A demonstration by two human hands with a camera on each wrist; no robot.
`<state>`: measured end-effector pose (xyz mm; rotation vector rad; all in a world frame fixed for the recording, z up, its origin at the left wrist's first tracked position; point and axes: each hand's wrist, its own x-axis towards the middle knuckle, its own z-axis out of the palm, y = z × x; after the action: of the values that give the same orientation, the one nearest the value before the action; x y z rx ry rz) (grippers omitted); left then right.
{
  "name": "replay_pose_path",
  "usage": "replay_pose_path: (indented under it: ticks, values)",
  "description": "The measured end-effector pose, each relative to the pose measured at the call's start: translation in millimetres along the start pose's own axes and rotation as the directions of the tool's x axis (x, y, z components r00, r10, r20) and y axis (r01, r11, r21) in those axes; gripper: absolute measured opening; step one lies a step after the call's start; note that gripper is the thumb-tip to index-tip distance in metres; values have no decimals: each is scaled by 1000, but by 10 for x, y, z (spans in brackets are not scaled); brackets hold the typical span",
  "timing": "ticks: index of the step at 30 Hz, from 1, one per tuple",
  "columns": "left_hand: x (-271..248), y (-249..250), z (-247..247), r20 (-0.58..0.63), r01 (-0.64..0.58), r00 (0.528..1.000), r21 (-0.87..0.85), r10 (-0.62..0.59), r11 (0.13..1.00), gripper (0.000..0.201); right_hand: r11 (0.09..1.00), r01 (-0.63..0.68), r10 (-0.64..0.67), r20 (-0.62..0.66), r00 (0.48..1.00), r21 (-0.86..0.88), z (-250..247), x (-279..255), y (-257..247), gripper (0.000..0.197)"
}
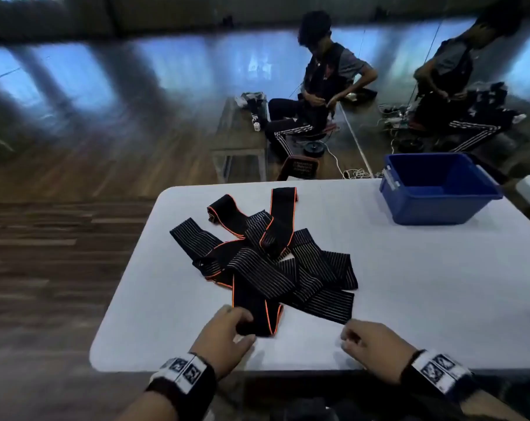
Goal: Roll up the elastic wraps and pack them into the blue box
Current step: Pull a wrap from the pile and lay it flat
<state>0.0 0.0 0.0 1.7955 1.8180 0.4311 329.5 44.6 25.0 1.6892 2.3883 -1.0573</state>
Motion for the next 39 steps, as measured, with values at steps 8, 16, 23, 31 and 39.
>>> replay_pose_path:
  ticks: [8, 16, 23, 31, 39]
  values:
    - [397, 162, 47, 129, -71, 992, 436, 16, 897, 44, 997, 63, -63, 7, 998, -43, -122, 463, -449, 5]
    - [543, 519, -653, -172, -151, 973, 36, 155, 988, 12, 985, 109, -98, -89, 991, 130, -425, 688, -750, 7]
    - [732, 1024, -1321, -340, -194, 932, -163, 129, 967, 8, 910, 216, -145, -216, 966, 355, -789, 923, -930, 15]
    - [845, 1149, -1440, -423, -116, 906, -292, -20, 949, 8, 662, 360, -128, -374, 919, 657, -1101, 958, -992, 11]
    - [875, 1585, -1419, -445, -147, 885, -551, -140, 822, 20, 664, 245, -172, -175, 969, 706, -1034, 1132, -763, 18]
